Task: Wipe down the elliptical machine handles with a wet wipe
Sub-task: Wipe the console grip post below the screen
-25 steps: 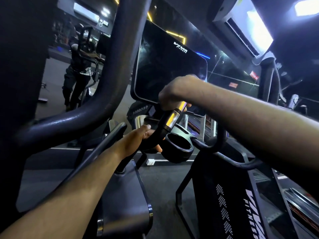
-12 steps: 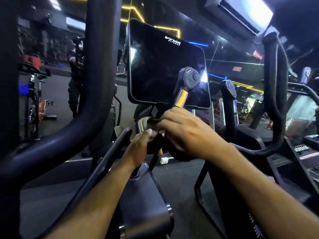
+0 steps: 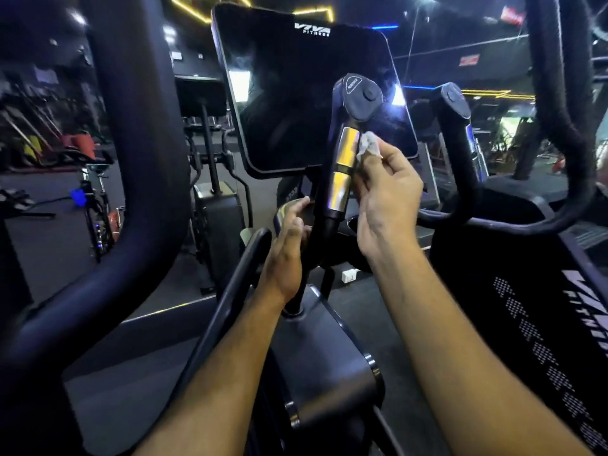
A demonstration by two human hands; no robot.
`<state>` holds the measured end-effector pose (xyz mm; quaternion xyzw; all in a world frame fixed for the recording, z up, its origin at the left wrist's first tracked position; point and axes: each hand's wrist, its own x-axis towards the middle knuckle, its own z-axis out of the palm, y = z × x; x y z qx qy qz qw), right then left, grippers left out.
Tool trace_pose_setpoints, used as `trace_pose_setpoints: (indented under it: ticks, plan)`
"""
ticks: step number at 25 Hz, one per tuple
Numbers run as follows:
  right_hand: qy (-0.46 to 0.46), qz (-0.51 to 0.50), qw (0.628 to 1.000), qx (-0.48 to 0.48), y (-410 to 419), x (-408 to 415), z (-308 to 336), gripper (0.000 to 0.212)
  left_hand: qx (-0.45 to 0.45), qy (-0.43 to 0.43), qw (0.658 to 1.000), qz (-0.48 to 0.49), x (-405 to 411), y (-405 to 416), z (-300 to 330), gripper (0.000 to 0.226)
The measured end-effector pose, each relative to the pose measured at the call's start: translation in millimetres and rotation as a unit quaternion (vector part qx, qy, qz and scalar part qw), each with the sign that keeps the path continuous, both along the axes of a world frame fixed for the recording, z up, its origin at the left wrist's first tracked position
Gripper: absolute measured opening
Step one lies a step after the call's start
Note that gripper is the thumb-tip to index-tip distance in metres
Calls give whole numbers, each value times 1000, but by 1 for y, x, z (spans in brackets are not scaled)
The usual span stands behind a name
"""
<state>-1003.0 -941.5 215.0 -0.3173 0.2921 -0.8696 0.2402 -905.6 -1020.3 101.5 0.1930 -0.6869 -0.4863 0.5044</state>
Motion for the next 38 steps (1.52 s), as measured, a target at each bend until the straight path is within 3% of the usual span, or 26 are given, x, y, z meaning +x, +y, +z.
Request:
trace_pose_setpoints:
  ticks: [5,8,12,17,20,23,26,28,32,34,38]
  plan:
    - [92,-94,989,68,25,24,-76,14,-16,-5,1000,19,-2,-6,-3,55]
    - [136,-47,980,134,22,21,-103,7,-10,-13,1000,25,-1,-5,-5,55]
    - [104,-25,989,106,9,-4,-69,12,4,-28,999,18,2,0,-2,57]
    - [183,84,971,127,16,0,-100,15,-13,-24,999,28,2,0,-1,54]
    - [274,12,949,155,11,0,-132,22,-15,-24,999,30,2,0,-2,57]
    - [387,-122,897,177,-17,-2,-139,33,-43,4,998,36,3,4,-2,63]
    - [449,-191,852,188,-46,-7,-128,6,-44,5,997,62,0,5,-5,63]
    - [461,-204,840,201,-52,-7,-125,4,-9,7,998,65,0,2,-10,56]
    - [501,-160,812,253,-42,-10,-116,6,91,47,995,15,10,-9,-3,57]
    - [553,-105,770,301,-48,-22,-96,10,110,33,993,35,16,-10,3,61]
    - [572,86,774,258,-53,-32,-54,7,106,9,994,25,22,-9,0,62]
